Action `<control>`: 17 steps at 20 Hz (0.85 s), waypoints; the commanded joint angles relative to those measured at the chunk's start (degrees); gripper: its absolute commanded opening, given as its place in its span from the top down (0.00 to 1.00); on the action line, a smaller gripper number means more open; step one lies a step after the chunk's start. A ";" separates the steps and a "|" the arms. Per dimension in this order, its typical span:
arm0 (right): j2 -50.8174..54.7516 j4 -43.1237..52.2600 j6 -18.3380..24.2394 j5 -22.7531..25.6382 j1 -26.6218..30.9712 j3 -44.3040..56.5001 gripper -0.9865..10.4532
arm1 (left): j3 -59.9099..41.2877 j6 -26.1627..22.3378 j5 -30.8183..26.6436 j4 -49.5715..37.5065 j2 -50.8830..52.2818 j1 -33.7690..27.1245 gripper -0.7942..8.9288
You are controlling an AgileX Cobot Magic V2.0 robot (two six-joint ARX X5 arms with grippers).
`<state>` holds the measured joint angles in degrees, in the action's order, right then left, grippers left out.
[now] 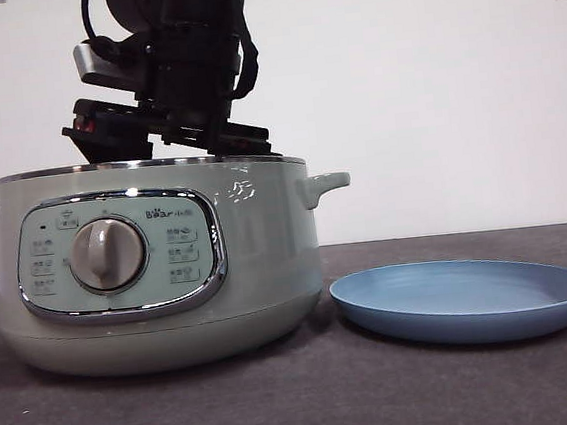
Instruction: Take the pumpkin out from the steamer,put the pumpkin in the blue plate,close the lid
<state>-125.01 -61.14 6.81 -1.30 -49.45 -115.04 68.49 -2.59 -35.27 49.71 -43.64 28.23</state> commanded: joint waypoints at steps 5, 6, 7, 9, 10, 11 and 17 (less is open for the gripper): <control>-0.72 1.77 0.35 0.15 -0.09 0.00 0.93 | 0.35 -0.72 -0.74 -1.79 0.61 -0.17 0.93; -0.46 2.43 0.33 0.15 -0.11 -0.02 0.93 | 0.35 -0.72 -0.74 -1.79 0.61 -0.17 0.93; -0.04 2.73 0.28 0.15 -0.13 -0.02 0.93 | 0.35 -0.72 -0.74 -1.79 0.61 -0.17 0.93; 1.88 2.56 0.31 0.17 -0.04 -0.04 0.93 | 0.35 -0.72 -0.70 -1.88 0.61 -0.17 0.93; 3.19 2.16 0.31 0.24 0.04 -0.04 0.93 | 0.35 -0.70 -0.68 -1.92 0.61 -0.17 0.93; 4.92 1.70 0.28 0.20 0.26 -0.04 0.93 | 0.35 -0.70 -0.55 -2.08 0.59 -0.17 0.93; 21.27 -5.79 -0.72 0.42 6.38 -0.04 0.93 | 0.35 -0.70 -0.26 -5.60 0.55 -0.15 0.93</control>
<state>-103.46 -67.13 6.59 -1.23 -42.92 -115.07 68.49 -2.59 -35.09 46.59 -43.68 28.23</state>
